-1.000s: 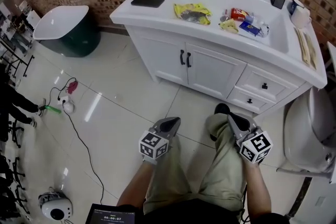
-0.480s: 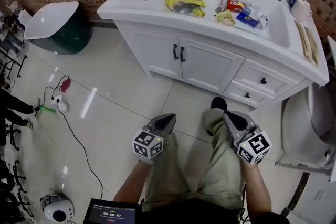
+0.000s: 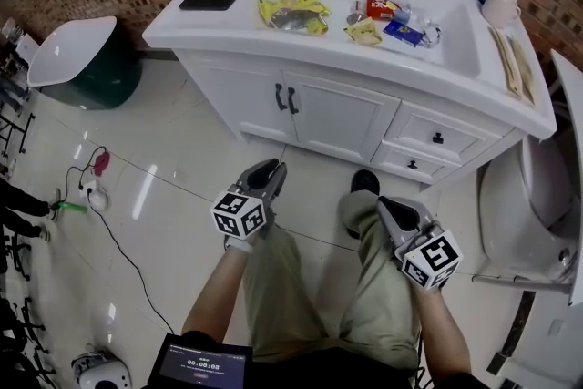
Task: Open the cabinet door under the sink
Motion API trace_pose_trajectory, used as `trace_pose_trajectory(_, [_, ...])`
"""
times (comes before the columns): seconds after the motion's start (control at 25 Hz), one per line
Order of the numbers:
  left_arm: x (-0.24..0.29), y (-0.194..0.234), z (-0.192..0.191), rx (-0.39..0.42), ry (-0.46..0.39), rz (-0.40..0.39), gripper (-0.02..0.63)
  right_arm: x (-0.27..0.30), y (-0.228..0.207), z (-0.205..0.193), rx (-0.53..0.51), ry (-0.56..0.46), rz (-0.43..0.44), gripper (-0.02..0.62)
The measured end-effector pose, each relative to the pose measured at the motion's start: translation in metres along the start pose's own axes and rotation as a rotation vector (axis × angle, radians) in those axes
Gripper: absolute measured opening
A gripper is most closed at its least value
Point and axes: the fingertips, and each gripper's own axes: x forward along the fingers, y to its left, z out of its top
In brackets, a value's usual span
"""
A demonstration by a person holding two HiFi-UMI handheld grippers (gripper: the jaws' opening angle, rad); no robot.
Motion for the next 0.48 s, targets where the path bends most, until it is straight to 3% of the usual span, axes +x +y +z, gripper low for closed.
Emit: trace_pose_trajectory(0.48, [0.083,0.074,0.044,0.136,-0.012,0.178,0.094,-0.017,-0.002,-0.003,-0.002,0.01,-0.011,-0.009])
